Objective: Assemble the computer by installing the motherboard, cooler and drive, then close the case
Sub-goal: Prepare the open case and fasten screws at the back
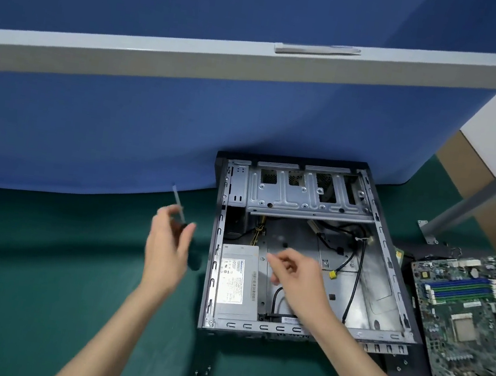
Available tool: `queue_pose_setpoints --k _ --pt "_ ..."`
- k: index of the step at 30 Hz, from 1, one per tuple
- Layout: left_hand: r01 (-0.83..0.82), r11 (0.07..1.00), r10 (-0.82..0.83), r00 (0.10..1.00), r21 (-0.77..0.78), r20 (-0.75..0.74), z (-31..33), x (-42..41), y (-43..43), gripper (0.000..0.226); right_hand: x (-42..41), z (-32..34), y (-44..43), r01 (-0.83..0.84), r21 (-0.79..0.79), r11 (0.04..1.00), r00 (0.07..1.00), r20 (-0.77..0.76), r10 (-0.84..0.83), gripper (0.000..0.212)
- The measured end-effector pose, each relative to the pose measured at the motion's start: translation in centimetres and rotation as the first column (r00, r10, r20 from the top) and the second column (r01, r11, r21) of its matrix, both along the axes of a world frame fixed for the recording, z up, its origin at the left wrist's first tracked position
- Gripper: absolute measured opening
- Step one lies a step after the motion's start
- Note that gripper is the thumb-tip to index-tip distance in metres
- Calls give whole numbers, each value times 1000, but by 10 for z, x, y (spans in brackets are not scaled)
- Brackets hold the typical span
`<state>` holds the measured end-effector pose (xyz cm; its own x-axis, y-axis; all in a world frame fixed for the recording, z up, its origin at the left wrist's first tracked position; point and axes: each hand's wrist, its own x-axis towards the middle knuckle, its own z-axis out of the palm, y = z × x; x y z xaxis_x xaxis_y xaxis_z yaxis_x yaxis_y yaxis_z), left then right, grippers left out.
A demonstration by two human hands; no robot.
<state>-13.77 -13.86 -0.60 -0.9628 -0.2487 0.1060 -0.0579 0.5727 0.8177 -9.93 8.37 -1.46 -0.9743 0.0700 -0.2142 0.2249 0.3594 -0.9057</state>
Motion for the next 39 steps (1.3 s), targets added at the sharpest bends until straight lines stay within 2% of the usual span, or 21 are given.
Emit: queue_pose_setpoints --k 2,3,5,7,9,11,14,16,18,20,22,25,28,31,34,39 --pt "135 970 -134 991 201 -17 28 6 24 26 1 25 -17 -151 -157 976 988 18 156 6" --pt "192 945 -194 981 265 -20 38 12 36 26 1 34 -24 -206 -229 951 976 22 217 12" --pt "256 920 -258 966 297 -36 47 25 56 26 5 48 -29 -245 -335 910 962 34 271 13" --pt "274 897 -281 959 347 -30 47 37 63 19 14 53 -20 -255 -324 911 958 44 284 5" --pt "257 875 -286 958 411 11 40 49 58 9 26 48 -6 -248 -230 941 963 51 266 3" --pt "214 930 -239 970 297 48 25 65 50 7 39 36 7 -199 -67 978 976 81 204 5" --pt "197 980 -197 980 -32 -16 -1 100 37 14 54 13 15 -152 218 964 987 83 137 12" --pt "197 950 -225 970 -242 -91 -17 126 26 17 60 1 14 -121 336 934 993 34 116 12" --pt "197 910 -256 959 -364 -119 -31 148 17 20 59 -8 10 -94 440 893 992 -35 121 14" --pt "215 869 -278 957 -446 -79 -48 165 8 26 58 -16 7 -74 510 857 990 -68 126 17" --pt "259 820 -280 959 -510 36 -70 176 0 26 57 -24 4 -73 545 835 990 -59 124 18" --pt "370 787 -170 899 -493 403 -101 182 -9 11 57 -35 2 -60 607 792 989 -71 130 18" --pt "379 843 -98 806 -382 584 -121 182 -13 19 55 -41 0 -23 645 764 988 -101 115 20" --pt "351 888 -108 787 -298 608 -130 180 -6 26 56 -42 0 -7 682 731 985 -119 121 21" --pt "289 928 -95 794 -234 601 -135 179 0 16 57 -41 0 0 691 723 984 -128 121 21" --pt "348 874 -87 800 -341 594 -138 178 1 8 57 -41 -2 19 685 729 985 -136 102 22"
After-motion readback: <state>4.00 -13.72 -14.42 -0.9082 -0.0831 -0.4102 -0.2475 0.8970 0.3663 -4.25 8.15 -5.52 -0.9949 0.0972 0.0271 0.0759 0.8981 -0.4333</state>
